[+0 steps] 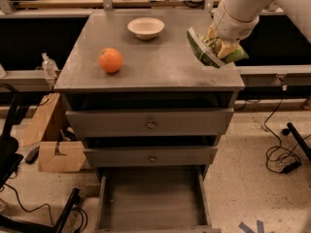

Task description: Place green jalapeno chip bag into bottom drawer

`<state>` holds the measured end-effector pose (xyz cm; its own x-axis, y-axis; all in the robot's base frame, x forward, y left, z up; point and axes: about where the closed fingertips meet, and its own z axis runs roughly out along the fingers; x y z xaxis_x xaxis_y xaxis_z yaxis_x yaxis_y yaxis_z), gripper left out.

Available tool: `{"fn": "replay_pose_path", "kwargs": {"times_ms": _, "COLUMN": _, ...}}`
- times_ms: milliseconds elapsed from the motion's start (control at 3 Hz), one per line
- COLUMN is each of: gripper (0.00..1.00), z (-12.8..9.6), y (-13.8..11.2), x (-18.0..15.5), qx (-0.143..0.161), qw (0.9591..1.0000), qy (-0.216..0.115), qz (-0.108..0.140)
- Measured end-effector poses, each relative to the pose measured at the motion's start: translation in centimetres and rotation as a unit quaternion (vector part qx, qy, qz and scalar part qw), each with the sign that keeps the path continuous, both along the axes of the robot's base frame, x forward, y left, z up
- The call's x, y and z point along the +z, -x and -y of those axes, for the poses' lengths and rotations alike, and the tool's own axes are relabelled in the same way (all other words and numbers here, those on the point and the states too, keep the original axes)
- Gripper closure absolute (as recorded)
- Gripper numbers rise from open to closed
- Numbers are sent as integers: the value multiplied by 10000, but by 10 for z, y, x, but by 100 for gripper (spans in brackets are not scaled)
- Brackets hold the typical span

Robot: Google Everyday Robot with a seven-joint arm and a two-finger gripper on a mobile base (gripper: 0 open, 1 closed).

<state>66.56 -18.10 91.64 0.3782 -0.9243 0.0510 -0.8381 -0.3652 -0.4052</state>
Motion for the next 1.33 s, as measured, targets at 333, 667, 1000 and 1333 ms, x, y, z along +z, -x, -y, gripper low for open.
{"fn": "replay_pose_path", "kwargs": {"times_ms": 333, "gripper": 100, "z": 7, "y": 59, "x": 20, "qx": 46, "qw": 9996, "qy": -251, "qz": -87}}
{"fn": "replay_pose_path", "kwargs": {"times_ms": 667, "gripper": 100, "z": 13, "y": 111, "x": 16, "qx": -30, "qw": 9960, "qy": -804, "qz": -388}}
{"fn": "replay_pose_path", "kwargs": {"times_ms": 1000, "gripper": 100, "z": 11, "y": 150, "x": -29, "qx": -298, "qw": 9792, "qy": -1779, "qz": -925}}
{"fn": "replay_pose_path", "kwargs": {"times_ms": 1333, "gripper": 100, "z": -11, "y": 169, "x": -63, "qx": -375, "qw": 9540, "qy": -2704, "qz": -1238}}
